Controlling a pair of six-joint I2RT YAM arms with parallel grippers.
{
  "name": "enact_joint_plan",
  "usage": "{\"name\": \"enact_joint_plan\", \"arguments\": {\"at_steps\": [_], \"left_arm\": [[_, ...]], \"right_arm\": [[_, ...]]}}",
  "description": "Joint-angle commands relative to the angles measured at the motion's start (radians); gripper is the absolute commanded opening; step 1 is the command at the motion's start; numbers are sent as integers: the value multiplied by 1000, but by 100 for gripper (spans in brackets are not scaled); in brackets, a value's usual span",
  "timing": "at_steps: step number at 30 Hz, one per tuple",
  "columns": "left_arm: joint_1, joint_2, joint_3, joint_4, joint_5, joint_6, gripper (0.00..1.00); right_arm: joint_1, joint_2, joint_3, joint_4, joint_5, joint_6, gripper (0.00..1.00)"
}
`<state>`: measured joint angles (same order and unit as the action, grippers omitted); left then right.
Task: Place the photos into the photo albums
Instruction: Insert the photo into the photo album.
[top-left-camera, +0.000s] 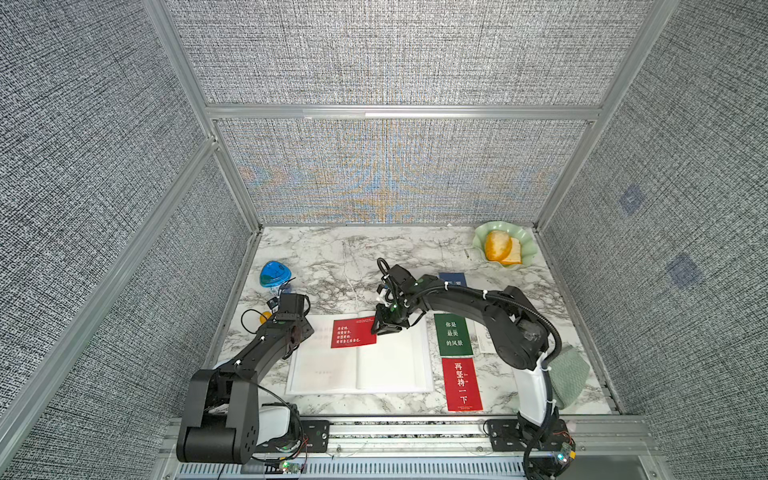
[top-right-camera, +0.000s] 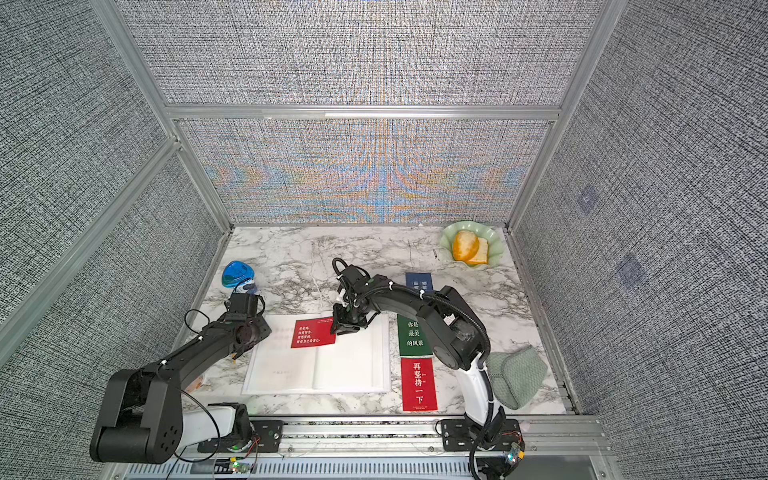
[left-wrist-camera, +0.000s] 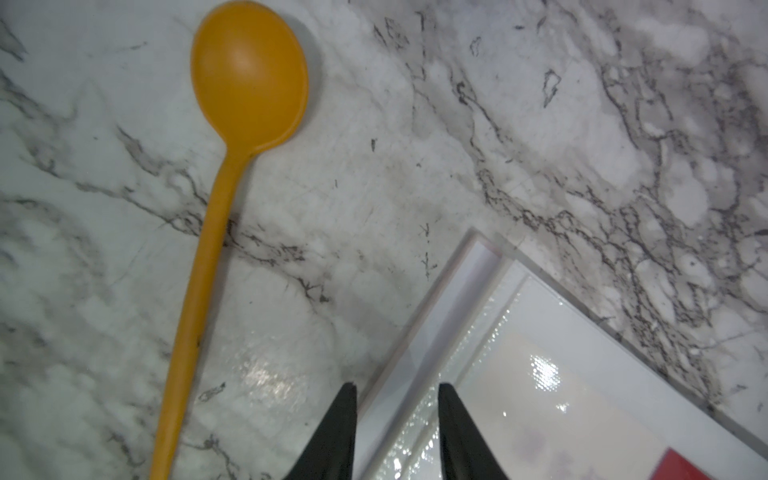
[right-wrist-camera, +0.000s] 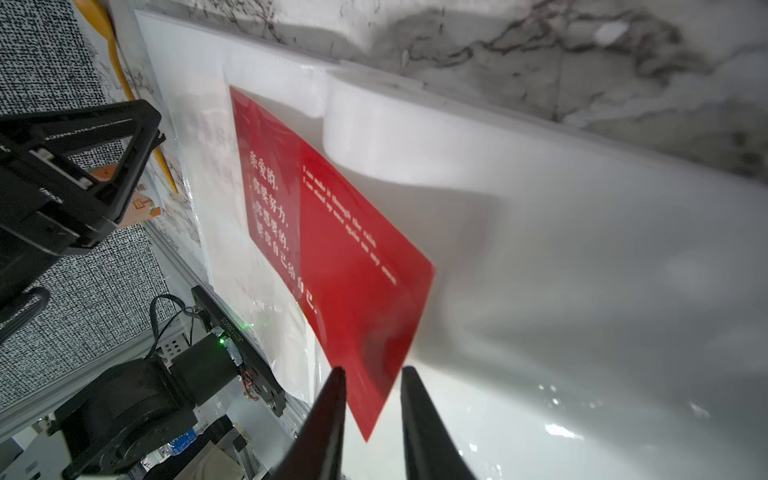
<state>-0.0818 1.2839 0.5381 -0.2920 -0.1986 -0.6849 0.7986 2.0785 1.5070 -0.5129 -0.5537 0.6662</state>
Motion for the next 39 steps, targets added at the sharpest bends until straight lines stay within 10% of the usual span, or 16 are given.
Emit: {"name": "enact_joint_plan", "arguments": {"at_steps": [1,39], "left_arm": [[4,-11,-3,9,1,11,36],[17,16,-5,20,30,15,37]], "right_arm": [[2,8,21,-12,8,4,27],[90,258,288,69,-104,111,27]]}}
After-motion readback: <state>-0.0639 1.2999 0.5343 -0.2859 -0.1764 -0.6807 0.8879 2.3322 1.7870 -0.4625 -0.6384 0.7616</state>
